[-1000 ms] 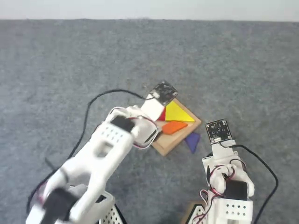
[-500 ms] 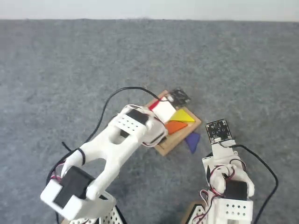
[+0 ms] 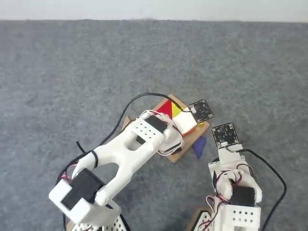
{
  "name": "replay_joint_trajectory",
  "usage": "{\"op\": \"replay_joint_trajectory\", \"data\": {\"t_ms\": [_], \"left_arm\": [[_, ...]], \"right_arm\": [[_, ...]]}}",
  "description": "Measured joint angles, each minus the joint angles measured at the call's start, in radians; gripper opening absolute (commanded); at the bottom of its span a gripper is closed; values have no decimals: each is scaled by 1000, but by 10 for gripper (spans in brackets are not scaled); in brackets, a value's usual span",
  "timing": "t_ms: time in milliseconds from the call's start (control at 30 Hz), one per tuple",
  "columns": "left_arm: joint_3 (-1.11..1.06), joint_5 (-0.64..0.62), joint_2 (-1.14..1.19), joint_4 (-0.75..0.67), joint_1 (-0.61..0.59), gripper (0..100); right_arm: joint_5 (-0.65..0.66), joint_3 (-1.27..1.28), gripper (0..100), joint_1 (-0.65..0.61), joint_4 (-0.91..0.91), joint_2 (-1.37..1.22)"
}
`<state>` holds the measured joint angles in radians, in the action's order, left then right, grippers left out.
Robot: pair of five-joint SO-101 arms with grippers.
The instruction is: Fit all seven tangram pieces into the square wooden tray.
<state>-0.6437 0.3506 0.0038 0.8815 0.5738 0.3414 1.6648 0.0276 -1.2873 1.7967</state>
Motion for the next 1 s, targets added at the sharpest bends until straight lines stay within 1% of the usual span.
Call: {"op": "replay_joint_trajectory", "data": {"t_ms": [100, 267, 367, 433, 600, 700, 767, 900, 1000], "left_arm": [[2, 34, 3, -2, 15, 192], [2, 41, 3, -2, 21, 190], [9, 41, 3, 2, -5, 190], [15, 34, 5, 2, -52, 190], [20, -63, -37, -23, -161, 192], [32, -95, -55, -35, -232, 194], [60, -107, -55, -35, -287, 215], [153, -137, -17, 35, -411, 239], [184, -138, 58, 75, -463, 239]], "right_arm": [[0, 0, 8, 0, 0, 0], [0, 0, 8, 0, 0, 0], [0, 0, 8, 0, 0, 0], [0, 0, 8, 0, 0, 0], [0, 0, 8, 0, 0, 0], [0, 0, 8, 0, 0, 0], [0, 0, 8, 0, 0, 0], [0, 0, 8, 0, 0, 0], [0, 0, 8, 0, 0, 0]]}}
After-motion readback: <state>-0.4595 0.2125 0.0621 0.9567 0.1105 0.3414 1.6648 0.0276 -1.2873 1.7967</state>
